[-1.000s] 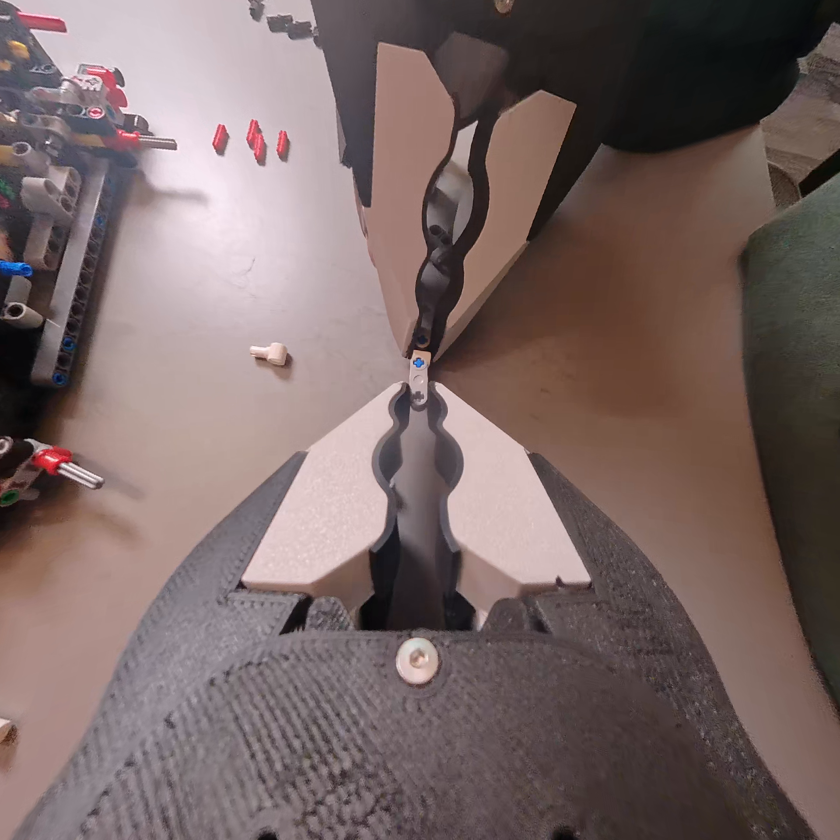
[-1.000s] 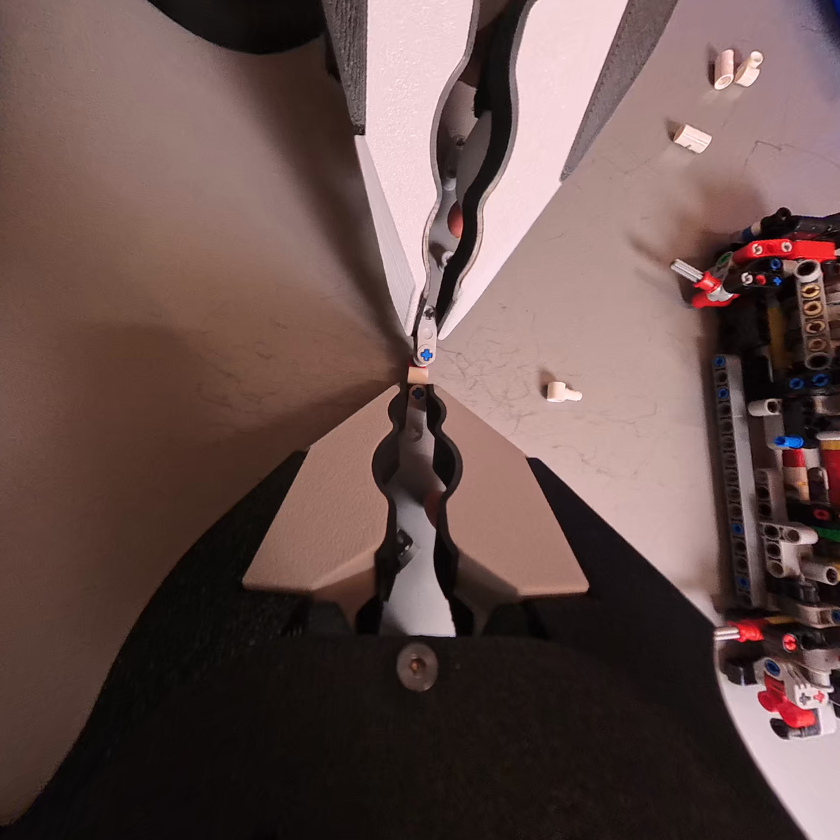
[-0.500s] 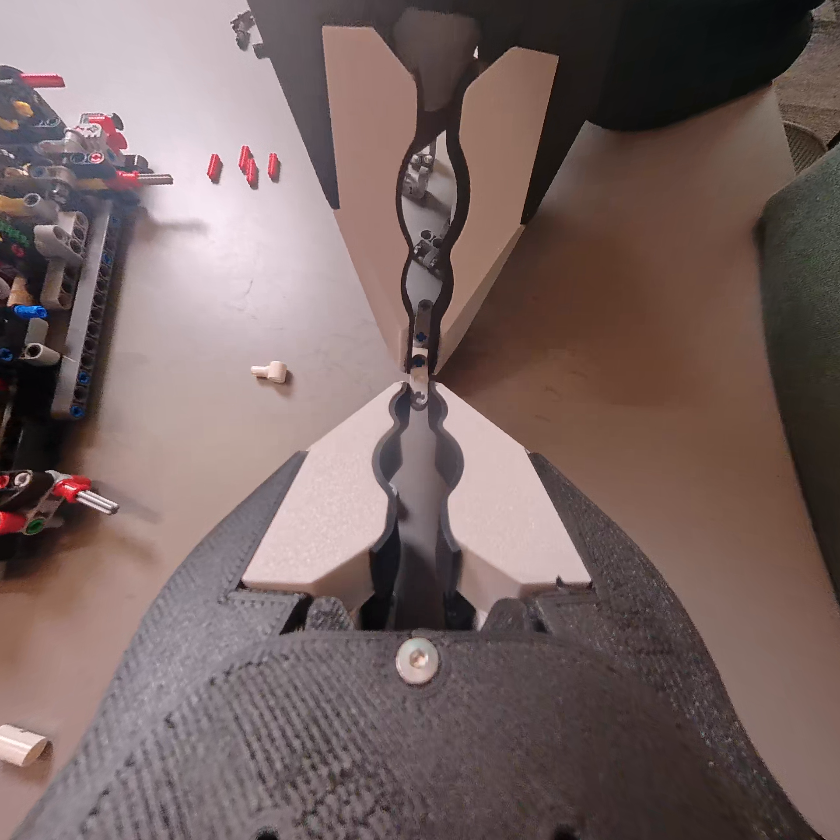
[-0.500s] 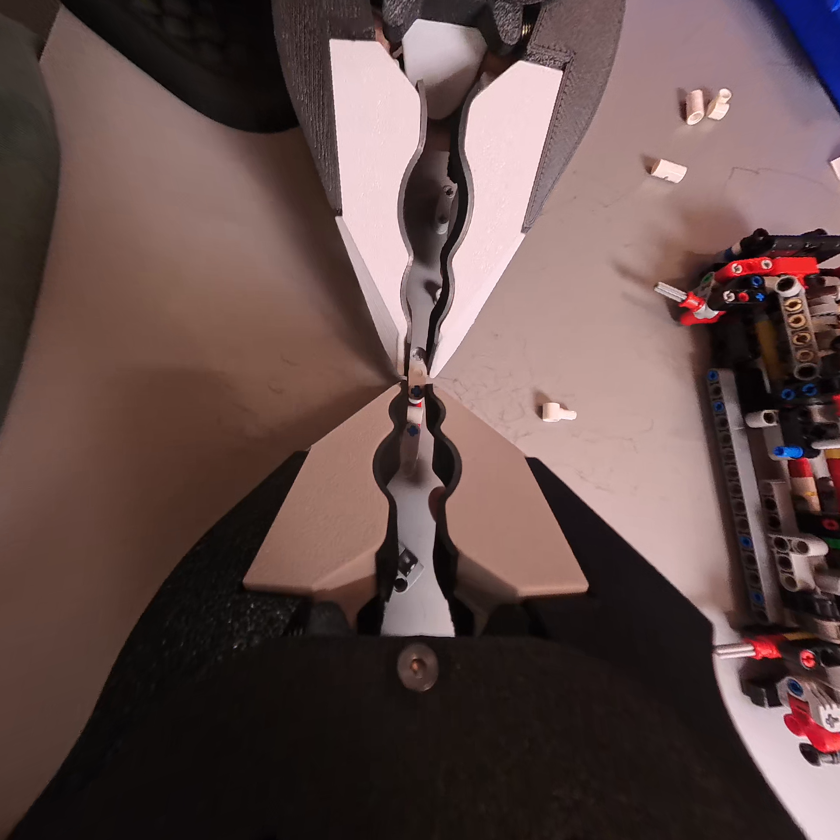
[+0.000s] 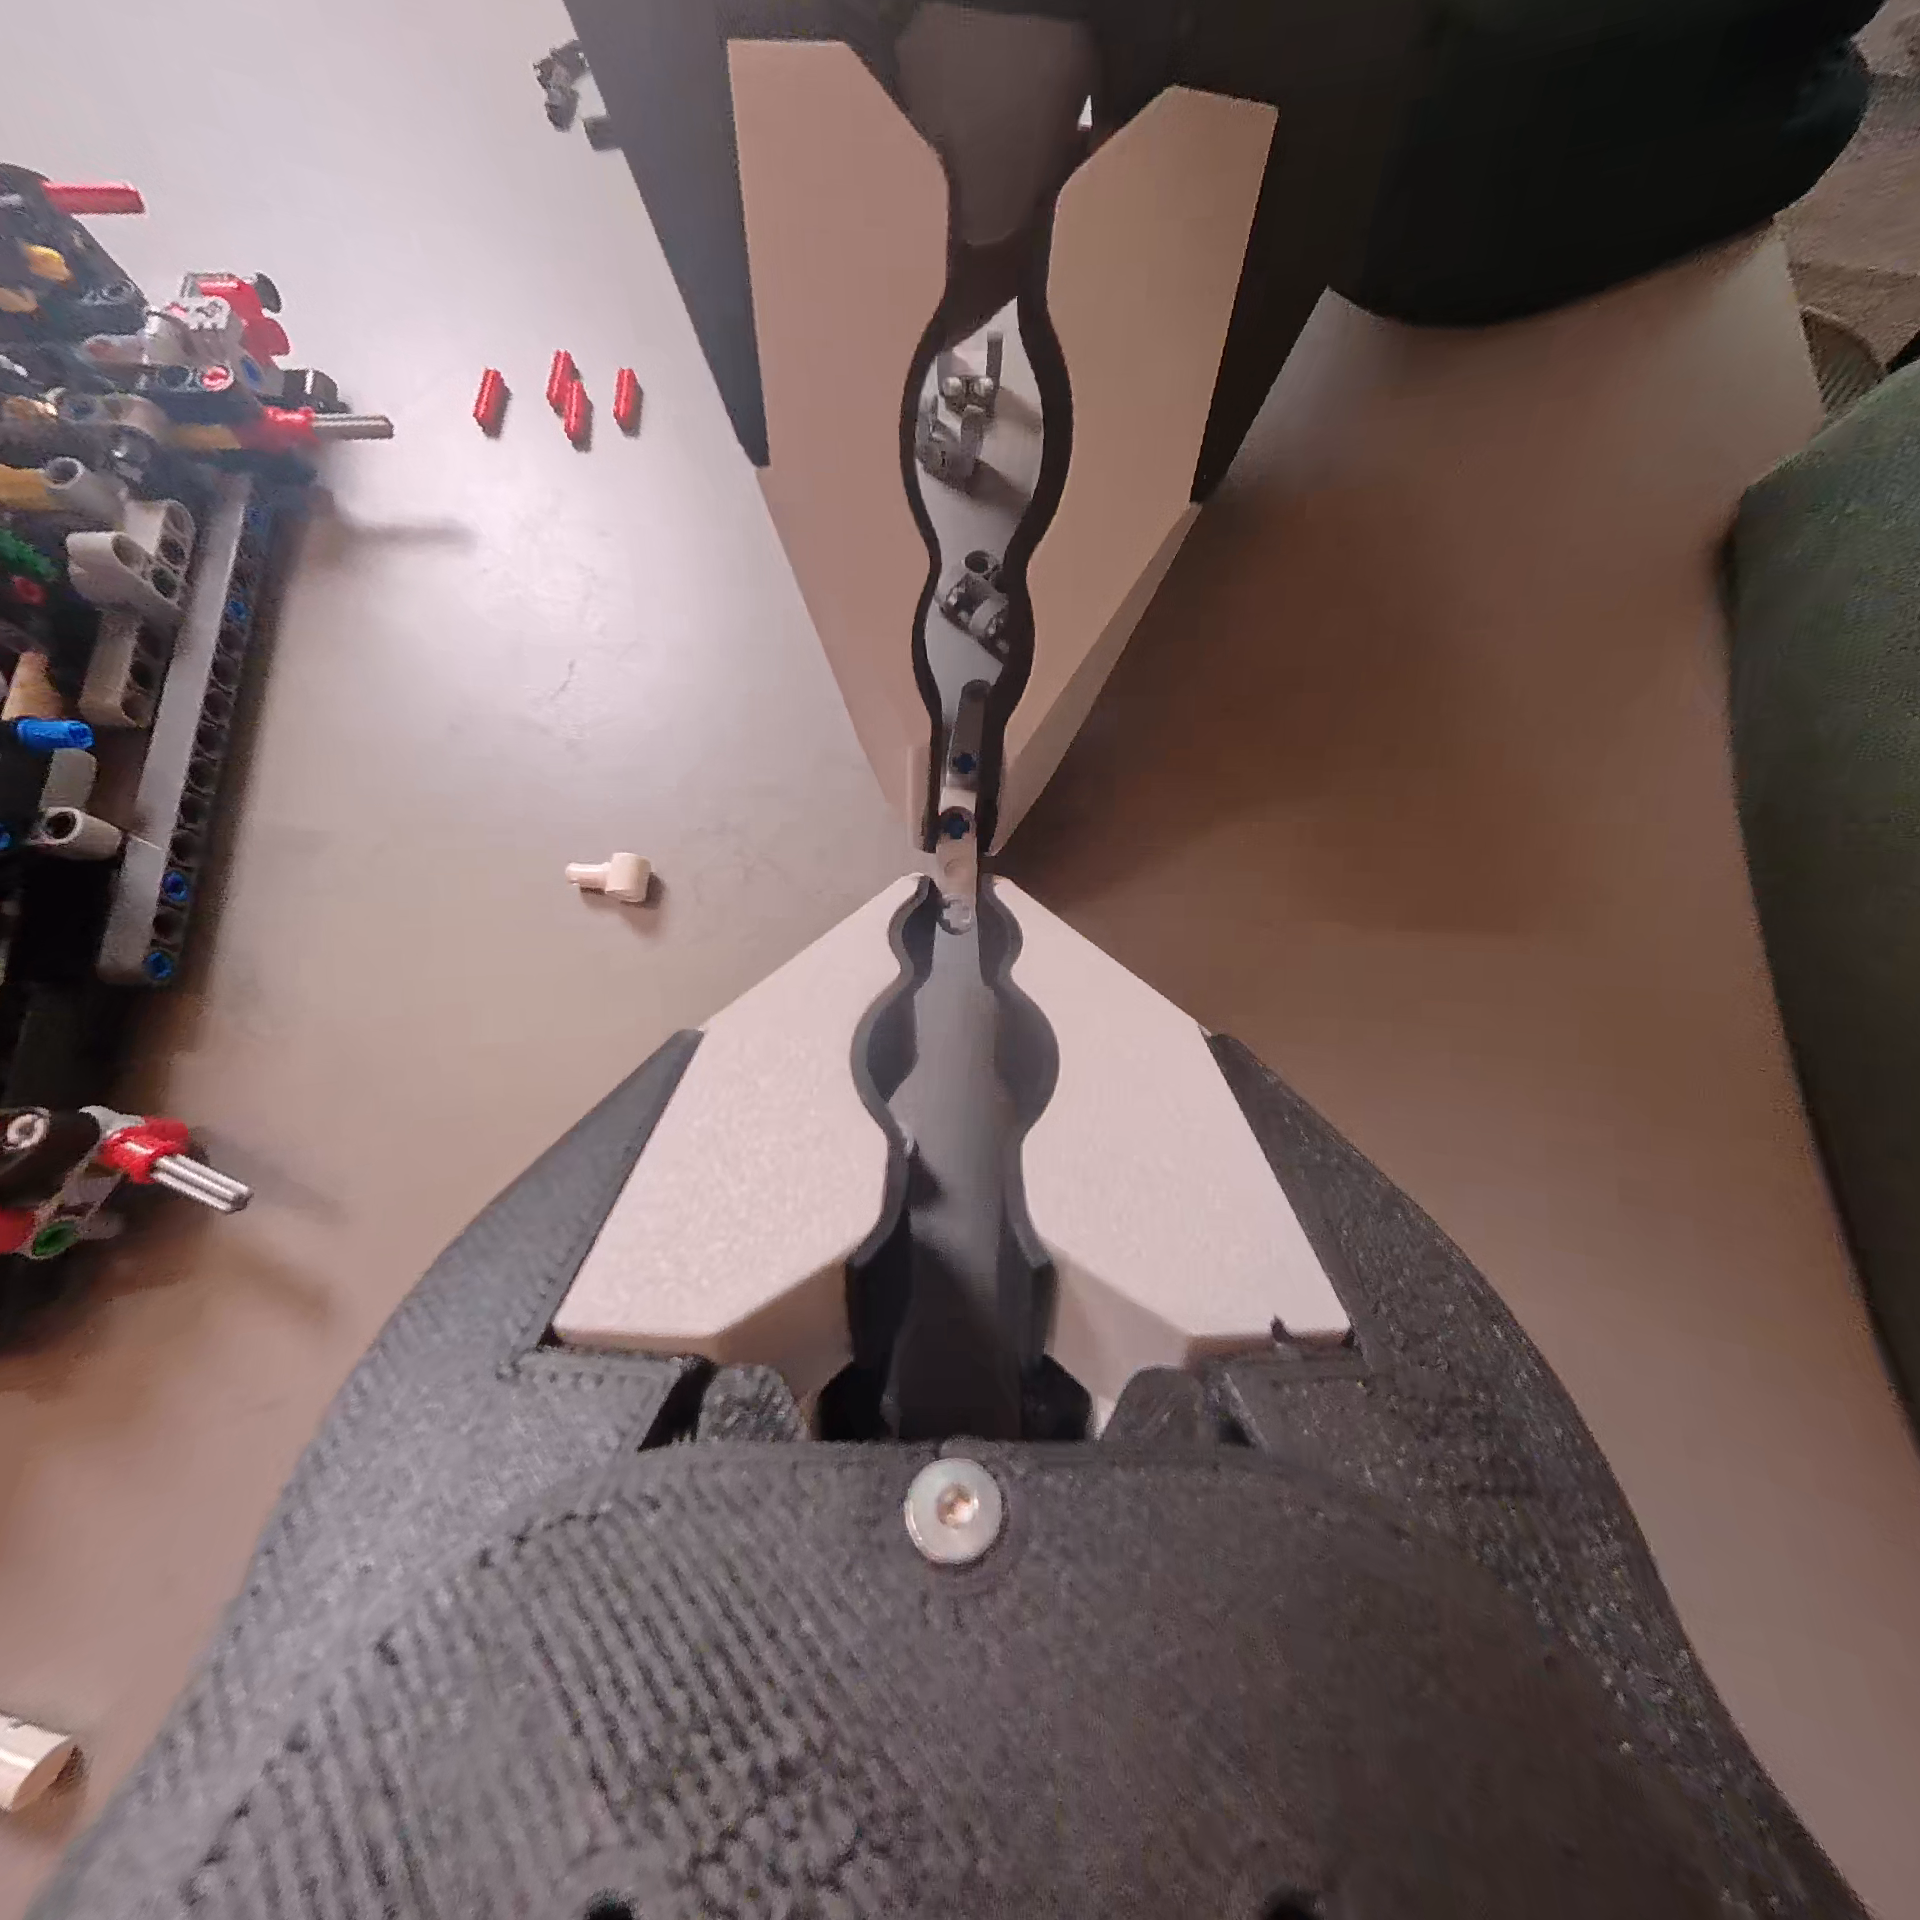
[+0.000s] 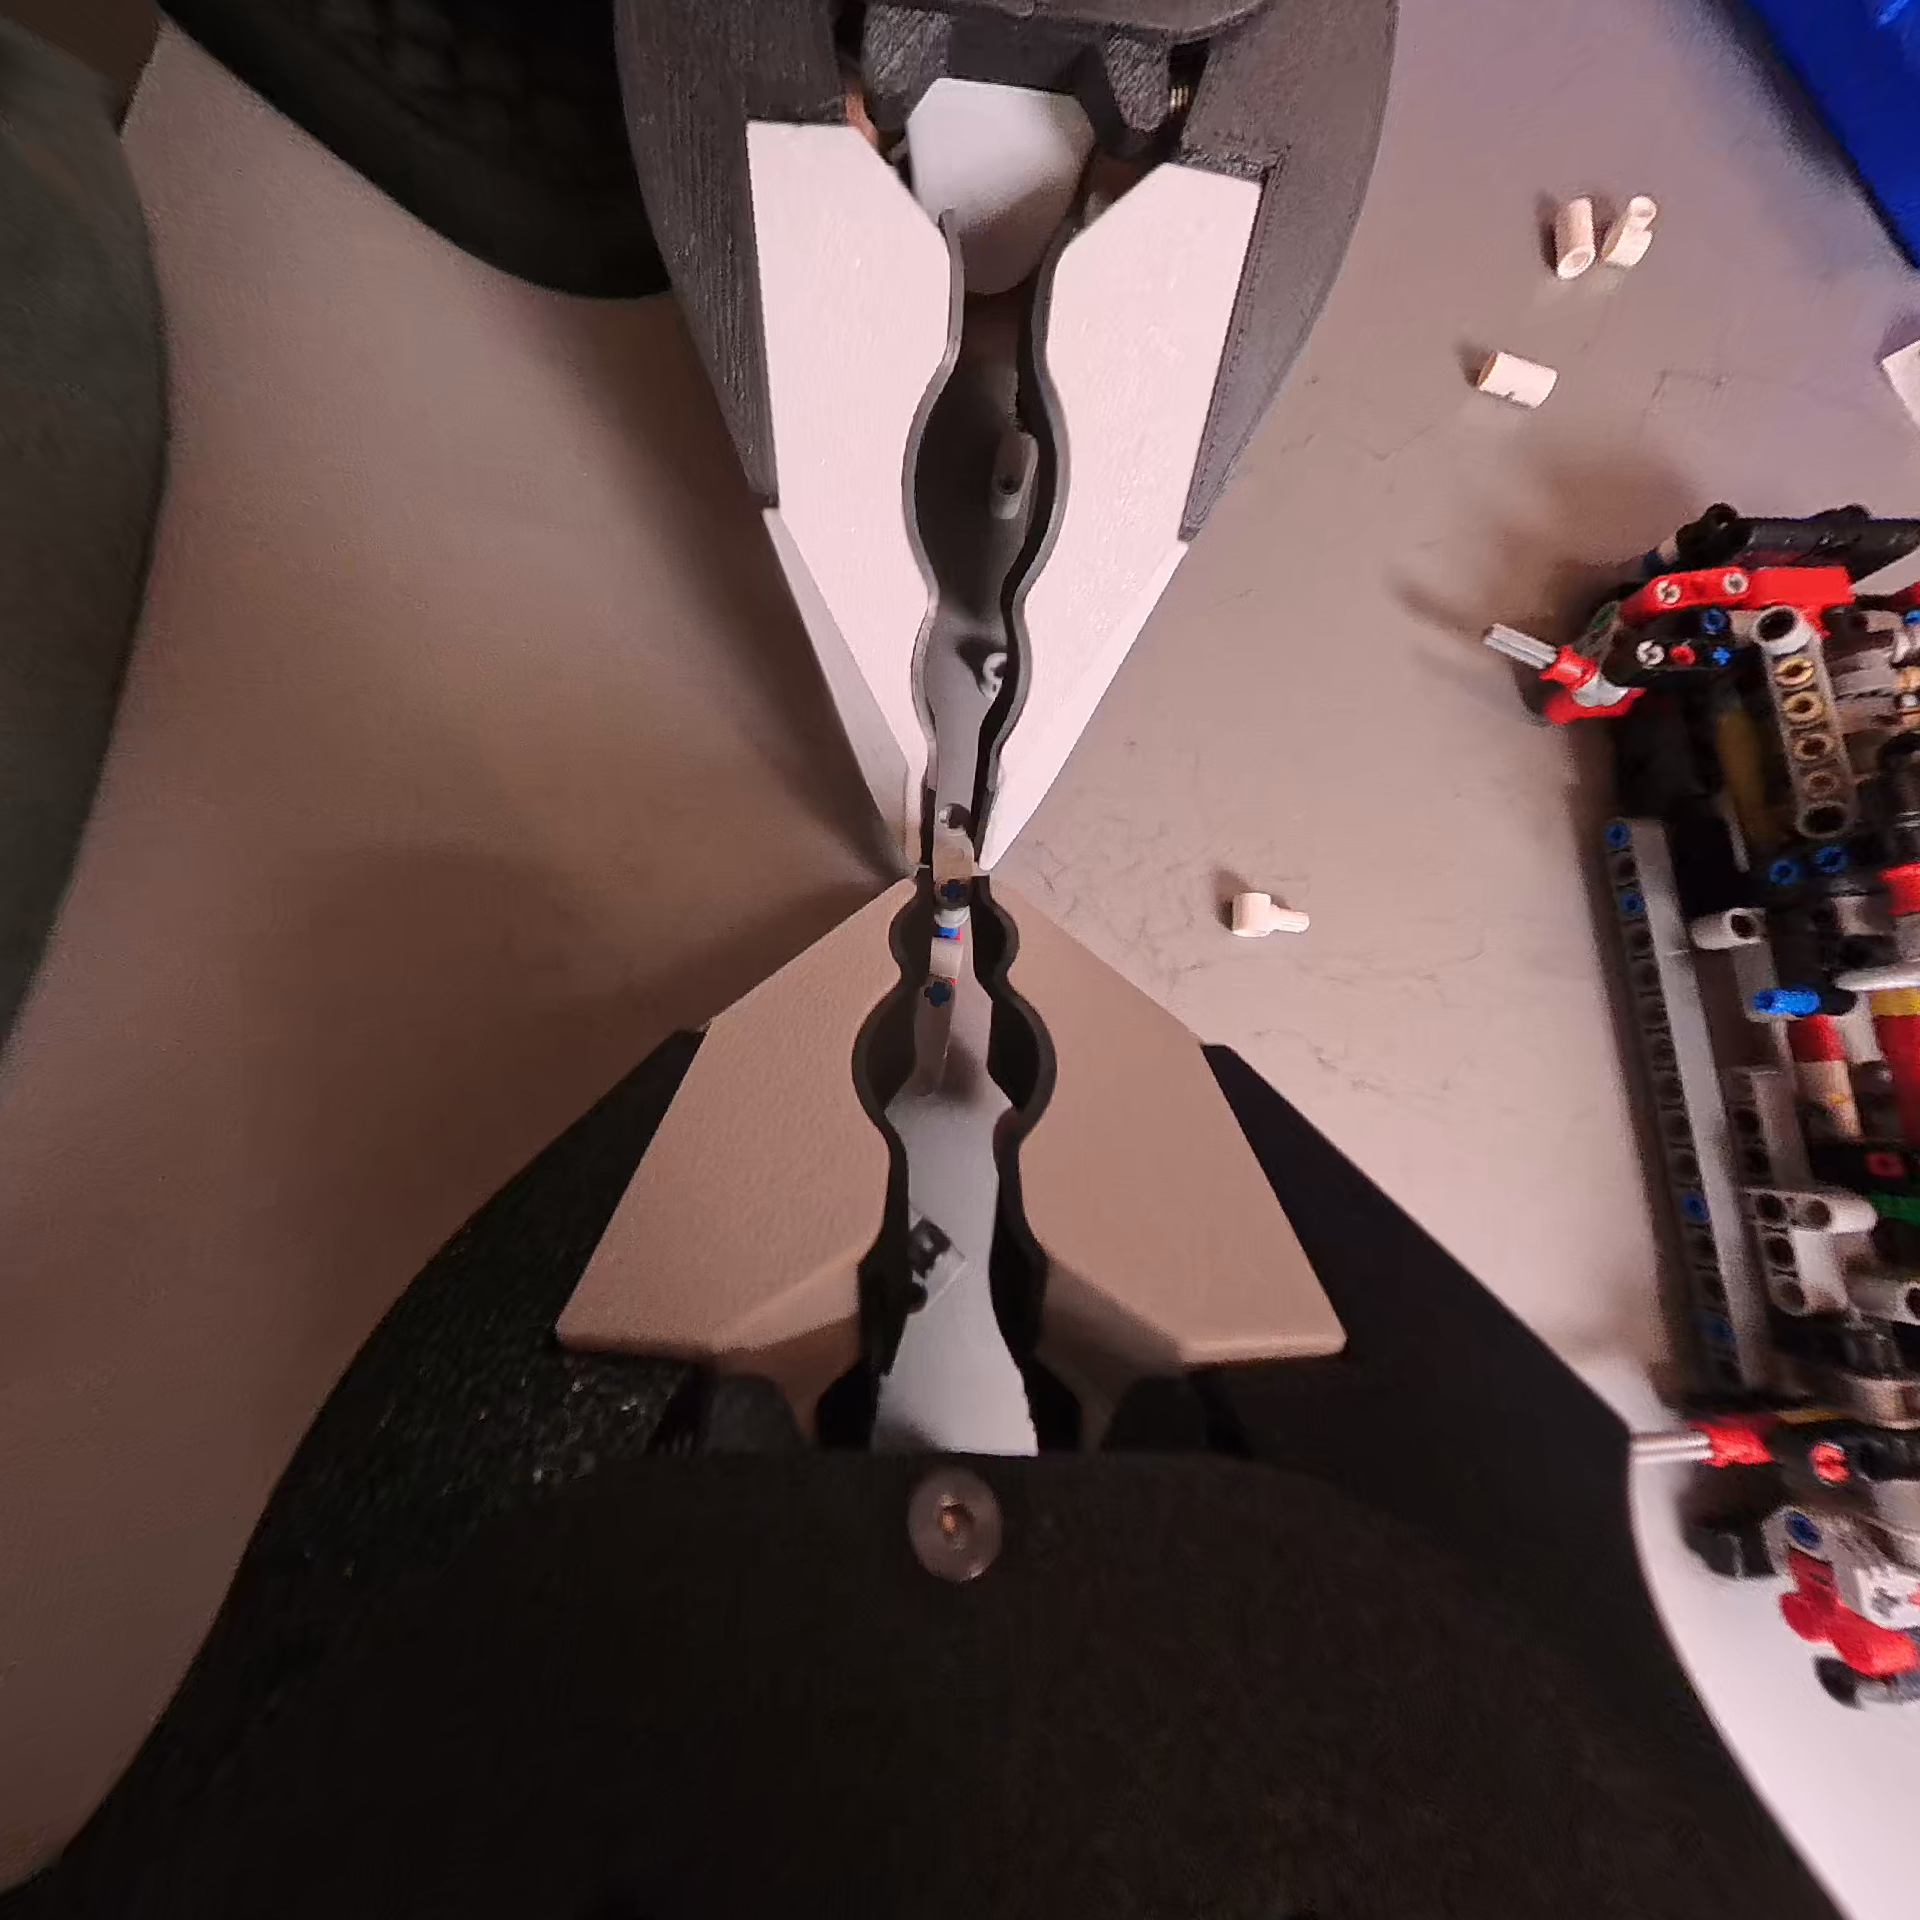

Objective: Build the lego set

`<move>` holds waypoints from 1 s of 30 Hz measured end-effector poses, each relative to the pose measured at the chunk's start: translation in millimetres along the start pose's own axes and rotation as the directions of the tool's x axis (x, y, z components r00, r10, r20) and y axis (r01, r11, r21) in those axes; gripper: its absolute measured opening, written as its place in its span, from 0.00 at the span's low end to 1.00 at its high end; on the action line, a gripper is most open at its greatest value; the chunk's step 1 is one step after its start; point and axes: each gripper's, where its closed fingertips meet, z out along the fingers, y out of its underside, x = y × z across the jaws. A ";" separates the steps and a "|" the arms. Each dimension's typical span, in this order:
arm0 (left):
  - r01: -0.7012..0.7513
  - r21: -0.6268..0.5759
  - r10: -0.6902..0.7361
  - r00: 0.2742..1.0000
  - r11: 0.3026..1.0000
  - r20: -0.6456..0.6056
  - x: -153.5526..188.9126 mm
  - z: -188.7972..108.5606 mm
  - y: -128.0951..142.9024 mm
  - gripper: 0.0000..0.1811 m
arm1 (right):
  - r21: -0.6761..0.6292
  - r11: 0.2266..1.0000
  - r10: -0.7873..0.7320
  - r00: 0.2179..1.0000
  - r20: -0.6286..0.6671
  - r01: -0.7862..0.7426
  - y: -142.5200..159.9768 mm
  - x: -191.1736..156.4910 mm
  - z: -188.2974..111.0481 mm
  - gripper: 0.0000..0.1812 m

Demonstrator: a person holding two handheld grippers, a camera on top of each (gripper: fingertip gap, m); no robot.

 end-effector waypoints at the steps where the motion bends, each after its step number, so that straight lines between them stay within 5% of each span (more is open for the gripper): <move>1: -0.002 0.006 0.002 1.000 1.000 0.005 0.0 -0.1 -0.7 0.03 | 0.000 1.000 -0.007 1.000 -0.006 0.007 0.4 0.0 -0.4 0.03; 13: -0.018 -0.001 0.018 1.000 1.000 0.012 3.6 5.5 -1.2 0.03 | 0.034 0.999 -0.010 0.999 -0.037 0.011 3.5 -4.2 -0.6 0.03; 17: -0.022 -0.016 0.022 1.000 1.000 0.008 3.4 4.7 -0.3 0.03 | -0.007 0.999 -0.034 0.999 -0.033 0.033 10.5 -5.5 -5.0 0.11; 30: -0.022 -0.014 0.022 1.000 1.000 0.003 5.4 5.9 -4.4 0.03 | -0.011 0.999 -0.034 0.999 -0.035 0.033 11.7 -5.2 2.2 0.03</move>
